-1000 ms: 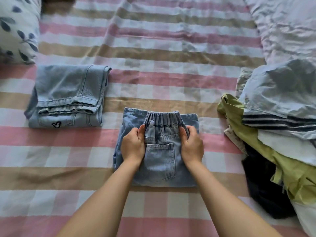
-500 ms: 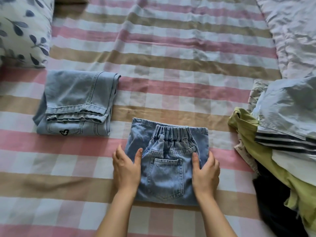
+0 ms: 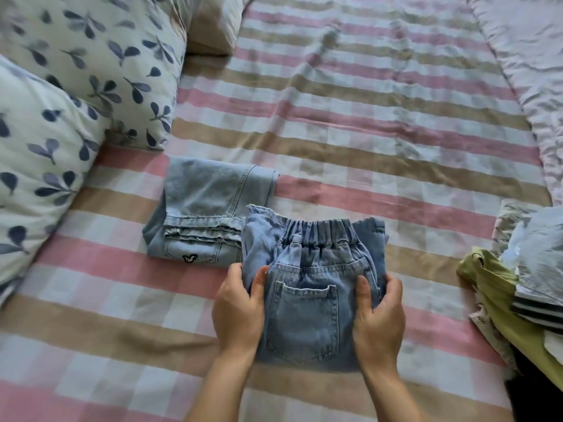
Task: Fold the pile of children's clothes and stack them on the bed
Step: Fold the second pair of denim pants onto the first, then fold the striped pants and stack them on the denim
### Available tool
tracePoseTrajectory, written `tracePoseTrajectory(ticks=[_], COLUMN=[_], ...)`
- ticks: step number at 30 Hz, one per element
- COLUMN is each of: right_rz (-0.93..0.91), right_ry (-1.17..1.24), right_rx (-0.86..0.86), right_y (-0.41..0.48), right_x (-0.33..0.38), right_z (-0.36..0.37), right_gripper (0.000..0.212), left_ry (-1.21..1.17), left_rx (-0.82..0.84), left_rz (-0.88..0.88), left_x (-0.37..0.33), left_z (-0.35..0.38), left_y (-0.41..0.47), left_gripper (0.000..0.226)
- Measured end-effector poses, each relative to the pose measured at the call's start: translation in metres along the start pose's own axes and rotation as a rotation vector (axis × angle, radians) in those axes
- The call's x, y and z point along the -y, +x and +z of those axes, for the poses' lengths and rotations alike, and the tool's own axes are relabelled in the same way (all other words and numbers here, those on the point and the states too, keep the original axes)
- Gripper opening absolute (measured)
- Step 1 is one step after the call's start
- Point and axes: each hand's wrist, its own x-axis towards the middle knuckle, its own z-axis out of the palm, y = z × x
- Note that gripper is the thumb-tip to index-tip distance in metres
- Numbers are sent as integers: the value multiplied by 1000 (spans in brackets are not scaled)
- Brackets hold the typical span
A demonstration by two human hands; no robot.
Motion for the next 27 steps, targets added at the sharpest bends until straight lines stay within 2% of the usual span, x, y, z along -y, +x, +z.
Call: tracePoseTrajectory(ticks=[5,9,12,16,18,19,21,23,24,25,27], right_rz=[-79,-113,-57,125,143,66,-290,-658,-737,-731,-608], right_ry=[92,87,25,-123,-206,-223,-203,-290,-349,-396,-500], right_rx=[67,111,166,231,197,122,-12,-1,48,131,335], right_y=[14,31,41,45,46,46,44,44,47,51,62], right_x=[80,112,107,77,68,68,79,89,92,93,88], right_z=[87,155,195,218,219,219,219,228,234,239,250], right_gripper=[34,39,42,41,47,51,55,53,53,53,56], left_ry=[45,155,215,328,356,345,256,292,353,418,581], left_rx=[-139,-141,-80,46,4,-81,-200,-72,37,141,277], left_rz=[63,39,-14,-154,-161,-64,306,634,682,651,528], left_x=[29,64,92,122,124,121,105,91,85,82,89], left_z=[-59,-72,-66,-48,-46,-45,-42,-29,-22,-15,-1], left_y=[98,168,202,211,208,206,202,201,203,206,218], left_gripper=[33,37,41,46,45,45,43,43,45,47,53])
